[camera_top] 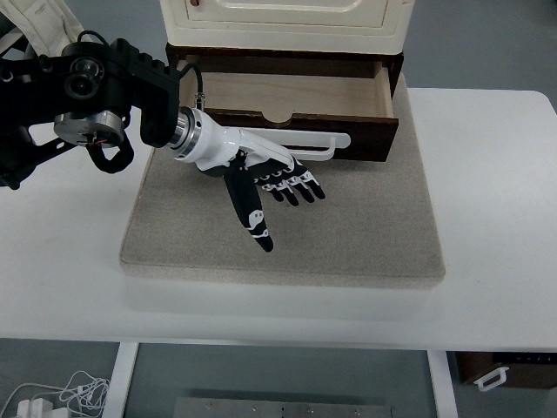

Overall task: Close drawer under combined cabinet
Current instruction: 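Press the left hand against the drawer front, pushing it toward the cabinet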

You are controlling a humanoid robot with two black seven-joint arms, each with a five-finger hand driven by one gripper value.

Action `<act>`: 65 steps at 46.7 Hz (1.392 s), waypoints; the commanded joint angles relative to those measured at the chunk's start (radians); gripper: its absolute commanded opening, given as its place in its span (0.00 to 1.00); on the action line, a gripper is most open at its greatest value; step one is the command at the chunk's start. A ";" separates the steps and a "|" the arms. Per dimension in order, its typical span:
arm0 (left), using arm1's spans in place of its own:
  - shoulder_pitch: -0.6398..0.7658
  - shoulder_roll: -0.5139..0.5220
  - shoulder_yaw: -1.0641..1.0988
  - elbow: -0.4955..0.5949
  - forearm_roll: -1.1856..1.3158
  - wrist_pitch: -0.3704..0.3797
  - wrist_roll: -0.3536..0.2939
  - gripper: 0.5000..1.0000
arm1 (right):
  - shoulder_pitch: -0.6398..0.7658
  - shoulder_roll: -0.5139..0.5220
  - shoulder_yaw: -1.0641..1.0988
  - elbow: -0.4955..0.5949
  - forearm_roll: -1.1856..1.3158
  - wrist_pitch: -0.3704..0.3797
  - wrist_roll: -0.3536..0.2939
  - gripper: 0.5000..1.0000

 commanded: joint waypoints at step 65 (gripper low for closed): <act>-0.012 -0.048 -0.018 0.172 0.110 0.016 -0.003 1.00 | 0.000 0.000 0.000 0.000 0.000 0.000 0.000 0.90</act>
